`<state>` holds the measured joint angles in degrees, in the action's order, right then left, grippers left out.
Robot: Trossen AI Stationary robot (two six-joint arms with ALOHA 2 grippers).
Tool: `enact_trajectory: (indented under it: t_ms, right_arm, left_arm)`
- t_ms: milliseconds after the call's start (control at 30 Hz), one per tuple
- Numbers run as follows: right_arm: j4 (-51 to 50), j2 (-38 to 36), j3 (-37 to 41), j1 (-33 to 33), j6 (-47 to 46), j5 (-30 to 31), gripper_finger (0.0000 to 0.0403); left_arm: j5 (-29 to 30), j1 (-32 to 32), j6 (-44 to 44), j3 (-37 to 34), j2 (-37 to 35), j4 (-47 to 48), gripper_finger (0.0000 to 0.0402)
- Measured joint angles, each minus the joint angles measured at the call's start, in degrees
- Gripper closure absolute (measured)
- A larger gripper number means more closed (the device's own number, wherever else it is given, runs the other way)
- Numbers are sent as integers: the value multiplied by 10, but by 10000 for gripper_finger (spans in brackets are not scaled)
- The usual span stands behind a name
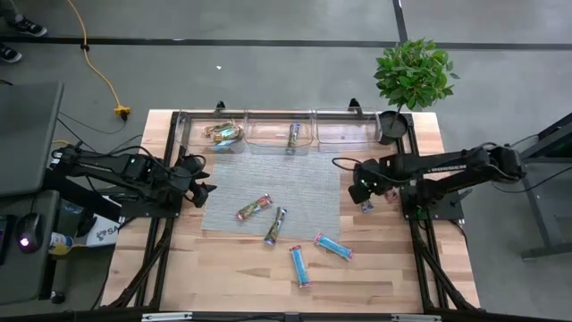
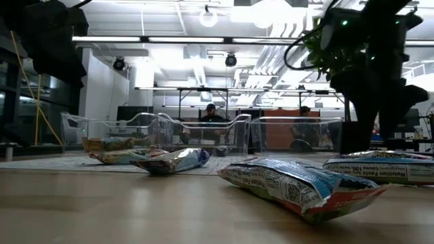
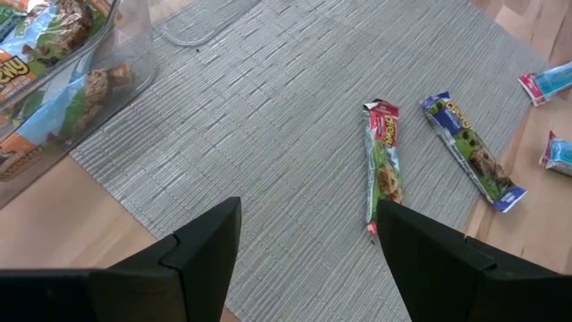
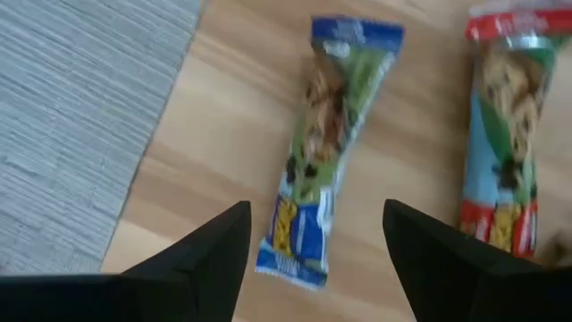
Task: Pick and place Granola Bars by type
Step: Put the blue granola bar into the middle transparent bin
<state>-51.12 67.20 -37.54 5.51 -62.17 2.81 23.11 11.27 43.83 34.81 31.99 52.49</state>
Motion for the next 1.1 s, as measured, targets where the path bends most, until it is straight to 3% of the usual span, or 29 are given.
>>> enact_trajectory:
  t_ms: [467,833,1100]
  right_arm:
    - [84,123,0,84,129,-50,162]
    - [100,173,-5,84,97,-48,164]
    - [97,174,-8,84,97,-47,220]
  left_arm:
    - [0,0,6,0,0,0,145]
    - [0,0,15,0,0,0,145]
    - [0,0,15,0,0,0,145]
